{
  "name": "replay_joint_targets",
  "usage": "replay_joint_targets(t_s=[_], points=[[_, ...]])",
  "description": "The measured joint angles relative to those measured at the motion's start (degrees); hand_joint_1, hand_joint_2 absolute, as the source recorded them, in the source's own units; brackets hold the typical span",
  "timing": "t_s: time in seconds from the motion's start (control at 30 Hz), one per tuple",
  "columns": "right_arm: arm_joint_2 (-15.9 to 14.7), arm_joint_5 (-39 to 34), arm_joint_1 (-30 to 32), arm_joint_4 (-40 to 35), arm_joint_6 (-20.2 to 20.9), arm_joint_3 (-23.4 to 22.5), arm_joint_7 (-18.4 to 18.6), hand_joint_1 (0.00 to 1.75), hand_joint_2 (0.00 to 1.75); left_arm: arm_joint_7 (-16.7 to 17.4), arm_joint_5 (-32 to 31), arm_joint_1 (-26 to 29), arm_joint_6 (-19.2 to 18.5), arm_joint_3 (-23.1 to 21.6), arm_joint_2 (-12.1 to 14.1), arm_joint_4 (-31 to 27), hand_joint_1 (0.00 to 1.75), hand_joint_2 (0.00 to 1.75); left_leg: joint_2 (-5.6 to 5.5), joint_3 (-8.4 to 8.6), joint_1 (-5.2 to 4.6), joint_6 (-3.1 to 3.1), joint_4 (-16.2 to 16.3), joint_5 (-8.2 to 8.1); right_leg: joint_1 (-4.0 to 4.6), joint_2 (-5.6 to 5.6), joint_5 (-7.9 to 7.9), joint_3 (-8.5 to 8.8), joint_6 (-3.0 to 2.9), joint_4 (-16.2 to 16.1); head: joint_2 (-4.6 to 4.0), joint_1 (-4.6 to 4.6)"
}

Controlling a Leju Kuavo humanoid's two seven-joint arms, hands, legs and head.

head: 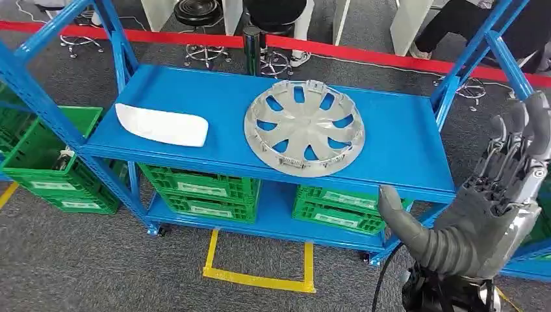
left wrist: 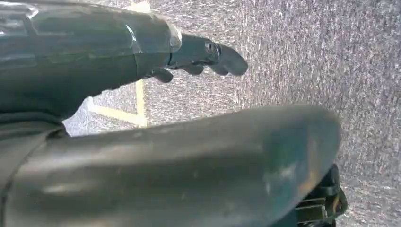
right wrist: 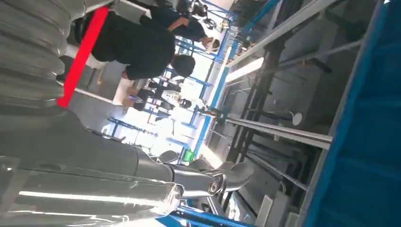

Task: Take the parts from the cabinet and place them on the table.

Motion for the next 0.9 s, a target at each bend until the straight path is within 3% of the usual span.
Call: replay_joint_targets(t_s=[0.03, 0.07, 0.1, 0.13, 0.17, 0.27, 0.33, 0.37, 0.43, 0.47, 0.5, 0.53, 0.57, 0.63, 0.67, 0.7, 0.73, 0.83, 0.87, 0.9], points=[[-0.1, 0.0, 0.0, 0.1, 0.0, 0.0, 0.1, 0.00, 1.75, 0.0, 0.0, 0.0, 0.0, 0.0, 0.0, 0.0, 0.00, 0.00, -0.17, 0.39, -0.19, 0.02, 0.0, -0.27, 0.14, 0.01, 2.22, 0.21, -0.40, -1.6, -0.02, 0.22], [-0.2, 0.0, 0.0, 0.1, 0.0, 0.0, 0.1, 0.00, 1.75, 0.0, 0.0, 0.0, 0.0, 0.0, 0.0, 0.0, 0.00, 0.00, -0.34, 0.88, -0.41, 0.08, 0.0, -0.51, 0.37, 0.08, 5.52, 1.56, -0.98, -5.8, -0.02, 0.55], [-0.3, 0.0, 0.0, 0.1, 0.0, -0.1, 0.1, 0.00, 1.75, 0.0, 0.0, -0.1, 0.0, 0.0, 0.0, 0.0, 0.00, 0.00, -0.47, 1.37, -0.60, 0.09, 0.0, -0.78, 0.69, 0.14, 8.64, 3.37, -1.72, -10.7, -0.02, 0.74], [-0.3, 0.0, 0.0, 0.1, 0.0, -0.1, 0.1, 0.00, 1.75, 0.0, 0.0, -0.1, 0.0, 0.0, -0.2, 0.0, 0.00, 0.00, -0.49, 1.69, -0.66, 0.08, -0.1, -1.02, 1.33, 0.20, 10.69, 4.89, -2.86, -15.3, -0.02, 0.85], [-0.4, 0.0, 0.0, 0.1, 0.0, -0.1, 0.2, 0.00, 1.75, 0.0, 0.0, -0.2, -0.1, 0.0, -0.4, 0.0, 0.00, 0.00, -0.50, 1.63, -0.99, -0.25, -0.1, -1.27, 1.44, 0.07, 9.65, 5.50, -3.74, -15.8, -0.02, 0.29], [-0.7, 0.0, 0.0, 0.1, 0.0, -0.2, 0.2, 0.00, 1.75, 0.0, 0.0, -0.2, -0.2, 0.1, -0.5, 0.1, 0.00, 0.00, -0.42, 1.51, -0.34, -1.14, -0.5, -1.19, 1.80, 0.31, 9.59, 5.78, -3.66, -17.1, -0.02, 0.77], [-0.6, 0.0, 0.0, 0.1, 0.0, -0.2, 0.2, 0.00, 1.75, 0.0, 0.0, -0.2, -0.1, 0.1, -0.5, 0.1, 0.00, 0.00, -0.38, 1.75, -0.49, -1.72, 0.0, -1.78, 1.12, 0.18, 10.31, 7.07, -3.32, -19.1, -0.02, 0.74], [-0.7, 0.0, -0.1, 0.1, 0.0, -0.2, 0.2, 0.00, 1.75, 0.0, 0.0, -0.2, -0.1, 0.1, -0.5, 0.1, 0.00, 0.00, -0.42, 0.78, -0.41, -2.07, 1.9, -2.97, 1.01, 0.15, 10.31, 7.51, -3.49, -19.6, -0.02, 0.35], [-0.7, 0.0, 0.0, 0.1, 0.0, -0.2, 0.2, 0.00, 1.75, 0.0, 0.0, -0.2, -0.2, 0.2, -0.5, 0.1, 0.00, 0.00, -0.43, -4.02, 0.04, -2.81, 10.4, -6.81, 0.85, 0.04, 10.09, 7.85, -3.58, -19.7, -0.02, -0.57], [-0.7, 0.0, 0.0, 0.1, 0.0, -0.2, 0.2, 0.00, 1.75, 0.0, 0.0, -0.1, -0.2, 0.2, -0.4, 0.1, 0.00, 0.00, -0.43, -6.49, 0.27, -3.14, 14.3, -7.90, 0.81, 0.03, 9.92, 7.98, -3.59, -19.7, -0.02, -0.83], [-0.7, 0.0, 0.0, 0.1, 0.0, -0.2, 0.2, 0.00, 1.75, 0.0, 0.0, 0.0, -0.1, 0.2, -0.4, 0.1, 0.00, 0.00, -0.41, -7.98, 0.44, -3.35, 16.0, -7.50, 0.69, 0.04, 9.67, 8.19, -3.45, -19.7, 0.00, -0.87], [-0.7, 0.0, 0.1, 0.2, 0.0, -0.2, 0.2, 0.00, 1.75, 0.0, 0.0, 0.0, -0.1, 0.2, -0.4, 0.1, 0.00, 0.00, -0.37, -7.92, 0.60, -3.60, 14.8, -5.67, 0.56, 0.10, 9.40, 8.57, -3.22, -19.7, -0.02, -0.92], [-0.7, 0.0, 0.1, 0.3, 0.0, -0.2, 0.2, 0.00, 1.75, 0.0, 0.0, 0.0, -0.1, 0.2, -0.4, 0.1, 0.00, 0.00, -0.27, -6.64, 0.79, -3.81, 11.6, -2.88, 0.42, 0.16, 9.06, 9.07, -2.97, -19.7, -0.02, -1.05], [-0.7, 0.0, 0.0, 0.4, 0.0, -0.2, 0.2, 0.00, 1.75, 0.0, 0.0, 0.0, -0.1, 0.3, -0.3, 0.1, 0.00, 0.00, 0.13, -2.22, 1.19, -4.21, 1.5, 3.07, 0.04, 0.23, 8.08, 10.24, -2.15, -19.4, -0.02, -1.31], [-0.7, 0.0, 0.0, 0.4, 0.0, -0.2, 0.2, 0.00, 1.75, 0.0, 0.0, -0.1, -0.2, 0.3, -0.3, 0.1, 0.00, 0.00, 0.24, -1.41, 0.71, -4.30, 0.5, 1.71, 0.35, 0.30, 7.59, 10.21, -1.58, -19.2, -0.02, -1.87], [-0.7, 0.0, 0.0, 0.4, 0.0, -0.2, 0.2, 0.00, 1.75, 0.0, 0.0, -0.1, -0.2, 0.3, -0.2, 0.1, 0.00, 0.00, 0.28, -0.92, 0.76, -3.16, -0.1, 1.35, 0.33, 0.33, 7.24, 10.24, -1.24, -18.9, -0.02, -2.08], [-0.7, 0.0, 0.0, 0.4, 0.0, -0.1, 0.2, 0.00, 1.75, 0.0, 0.0, -0.1, -0.2, 0.3, -0.3, 0.1, 0.00, 0.00, 0.25, -0.97, 0.65, -2.65, -0.1, 1.23, 0.25, 0.30, 7.27, 10.42, -1.08, -19.1, -0.02, -1.55], [-0.8, 0.0, 0.0, 0.4, 0.0, -0.2, 0.2, 0.00, 1.75, 0.1, 0.0, -0.1, -0.2, 0.3, -0.3, 0.2, 0.00, 0.00, 0.10, -0.66, 0.78, -1.51, -0.3, 1.06, -0.07, 0.26, 6.54, 10.62, -0.31, -18.9, -0.02, -1.40], [-0.8, 0.0, -0.1, 0.4, 0.0, -0.2, 0.2, 0.00, 1.75, 0.0, 0.0, -0.1, -0.2, 0.4, -0.3, 0.3, 0.00, 0.00, 0.12, -0.47, 0.77, -1.09, -0.3, 0.79, -0.06, 0.26, 5.41, 9.73, -0.13, -16.7, -0.02, -1.05], [-0.8, 0.0, -0.1, 0.4, 0.0, -0.2, 0.2, 0.00, 1.75, 0.0, 0.0, -0.1, -0.2, 0.4, -0.3, 0.3, 0.00, 0.00, 0.14, -0.29, 0.74, -0.81, -0.3, 0.61, -0.06, 0.26, 3.51, 7.76, 0.00, -12.7, -0.02, -0.55]])
